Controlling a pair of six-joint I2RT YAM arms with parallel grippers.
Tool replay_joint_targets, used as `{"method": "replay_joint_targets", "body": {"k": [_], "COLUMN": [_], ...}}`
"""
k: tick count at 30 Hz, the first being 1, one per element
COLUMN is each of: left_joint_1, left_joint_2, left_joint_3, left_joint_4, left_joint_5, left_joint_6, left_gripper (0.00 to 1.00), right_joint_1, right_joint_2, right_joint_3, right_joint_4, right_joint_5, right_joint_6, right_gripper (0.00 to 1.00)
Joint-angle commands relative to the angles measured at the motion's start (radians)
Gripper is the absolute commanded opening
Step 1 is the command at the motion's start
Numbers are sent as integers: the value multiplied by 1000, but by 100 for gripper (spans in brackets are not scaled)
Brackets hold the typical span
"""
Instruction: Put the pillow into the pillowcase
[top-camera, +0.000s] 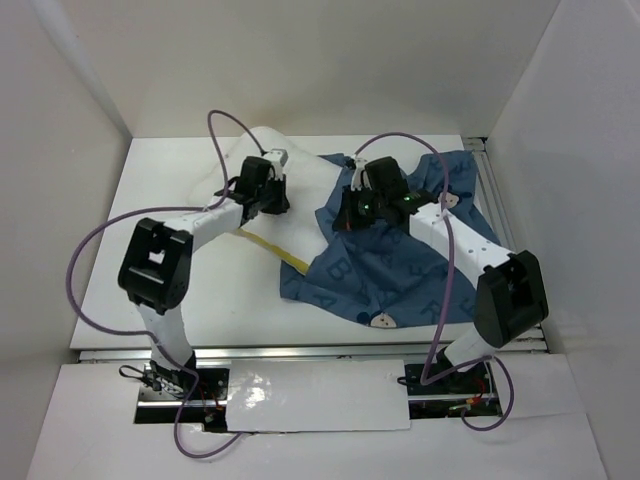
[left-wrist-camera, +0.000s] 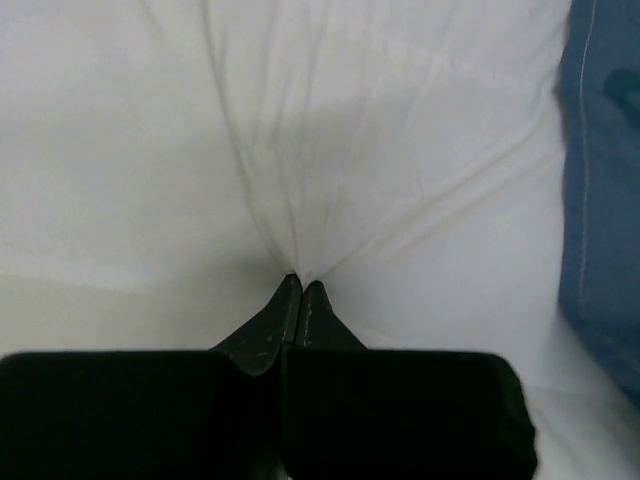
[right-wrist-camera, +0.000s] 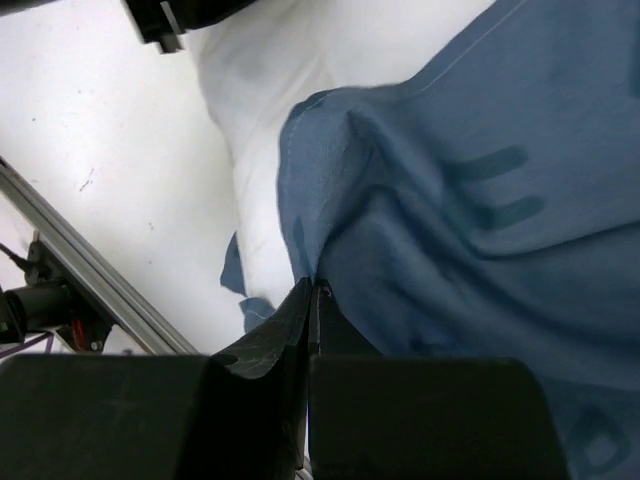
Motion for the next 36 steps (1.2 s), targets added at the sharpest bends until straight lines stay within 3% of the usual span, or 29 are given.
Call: {"method": "replay_joint_targets", "body": {"k": [1,6,13,18,19,21,22,23,26,27,30,33,34,36], "left_joint_1": [6,-89,-227,-266,-266,-266,-266,-266,-266,-266,-275,-286,-295,-295], "left_joint_2": [-168,-303,-340,-331,-331,-331,-340,-340,-340,-340,-316,-406,-443,-526], "left_joint_3": [-9,-41,-123,-133,-124,-124,-124,-138,-152,-152,-113,-176,-204,-296], "left_joint_4": [-109,-200,-152,-143,-152,-183,-183,-174,-148,-148,-211,-192,-141,-97], "left_joint_5": [-166,-346,-458,-538,-554,-581,-592,-592,-533,-508,-454,-454,-442,-376], "left_joint_6": [-236,-407,-677,-657,-648,-659,-647,-646,-562,-533,-398,-266,-227,-78], "left_gripper": [0,0,0,0,0,0,0,0,0,17,46,89,97,100], "right_joint_1": [38,101,185,198,198,198,207,207,216,216,226,268,279,294], "right_joint_2": [12,61,84,84,84,61,41,26,-54,-77,-170,-266,-292,-362], "right_joint_3": [65,143,144,134,134,134,134,124,75,61,6,-36,-45,-65], "right_joint_4": [57,57,113,123,85,50,33,0,-54,-67,-117,-157,-172,-183], "right_joint_5": [-7,23,-38,-29,-3,51,103,134,269,304,408,459,459,475], "right_joint_6": [19,31,68,77,77,56,36,36,24,24,34,34,34,34], "right_gripper": [0,0,0,0,7,35,60,70,87,90,91,91,91,91]}}
